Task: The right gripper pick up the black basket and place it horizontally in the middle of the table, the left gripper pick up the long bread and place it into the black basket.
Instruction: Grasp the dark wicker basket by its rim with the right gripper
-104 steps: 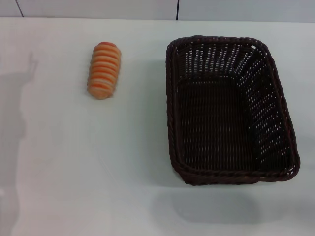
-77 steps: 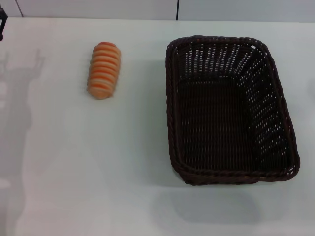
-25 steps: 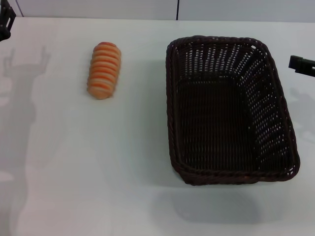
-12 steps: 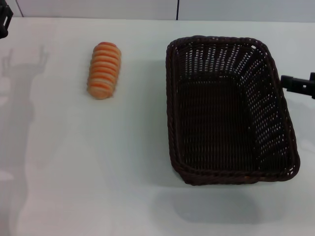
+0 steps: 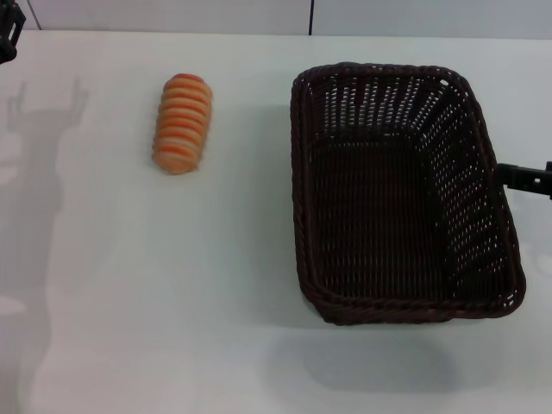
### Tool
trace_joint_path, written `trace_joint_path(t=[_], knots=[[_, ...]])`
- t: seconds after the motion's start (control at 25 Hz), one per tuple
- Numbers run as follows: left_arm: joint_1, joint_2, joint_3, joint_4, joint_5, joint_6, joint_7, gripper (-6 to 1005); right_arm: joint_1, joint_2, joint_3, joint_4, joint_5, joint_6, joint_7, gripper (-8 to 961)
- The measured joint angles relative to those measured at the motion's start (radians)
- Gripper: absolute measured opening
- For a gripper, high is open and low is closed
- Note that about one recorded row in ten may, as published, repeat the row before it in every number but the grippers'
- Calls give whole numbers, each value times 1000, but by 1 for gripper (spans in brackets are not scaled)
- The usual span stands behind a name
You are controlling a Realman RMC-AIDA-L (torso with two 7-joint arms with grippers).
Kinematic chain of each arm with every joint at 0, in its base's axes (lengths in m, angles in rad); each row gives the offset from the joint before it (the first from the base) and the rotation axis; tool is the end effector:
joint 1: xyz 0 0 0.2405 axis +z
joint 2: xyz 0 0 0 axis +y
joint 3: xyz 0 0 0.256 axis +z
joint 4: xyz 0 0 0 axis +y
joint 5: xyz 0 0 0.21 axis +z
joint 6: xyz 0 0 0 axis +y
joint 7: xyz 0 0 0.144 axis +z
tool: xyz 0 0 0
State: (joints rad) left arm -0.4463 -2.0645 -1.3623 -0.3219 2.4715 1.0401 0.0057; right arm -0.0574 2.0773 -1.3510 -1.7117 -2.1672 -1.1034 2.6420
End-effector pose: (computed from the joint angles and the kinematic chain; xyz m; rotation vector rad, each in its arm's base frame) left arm -0.3245 0.3702 0.0399 -1.3114 -0.5273 -0.6734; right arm 0.2489 0.2849 0.0634 -2.0769 1.2704 0.3356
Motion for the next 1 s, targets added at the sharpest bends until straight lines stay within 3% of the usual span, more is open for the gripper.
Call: trace_joint_path(t=[0.6, 0.84, 1.0], knots=[[0, -1, 7, 1, 4, 0, -1, 858, 114, -1, -4, 165, -5, 11, -52, 819], [-1, -4, 9, -1, 7, 0, -1, 858, 175, 0, -11, 279, -7, 77, -91, 811], [-4, -5, 11, -2, 7, 0, -1, 858, 197, 1, -11, 316, -6, 98, -125, 684]])
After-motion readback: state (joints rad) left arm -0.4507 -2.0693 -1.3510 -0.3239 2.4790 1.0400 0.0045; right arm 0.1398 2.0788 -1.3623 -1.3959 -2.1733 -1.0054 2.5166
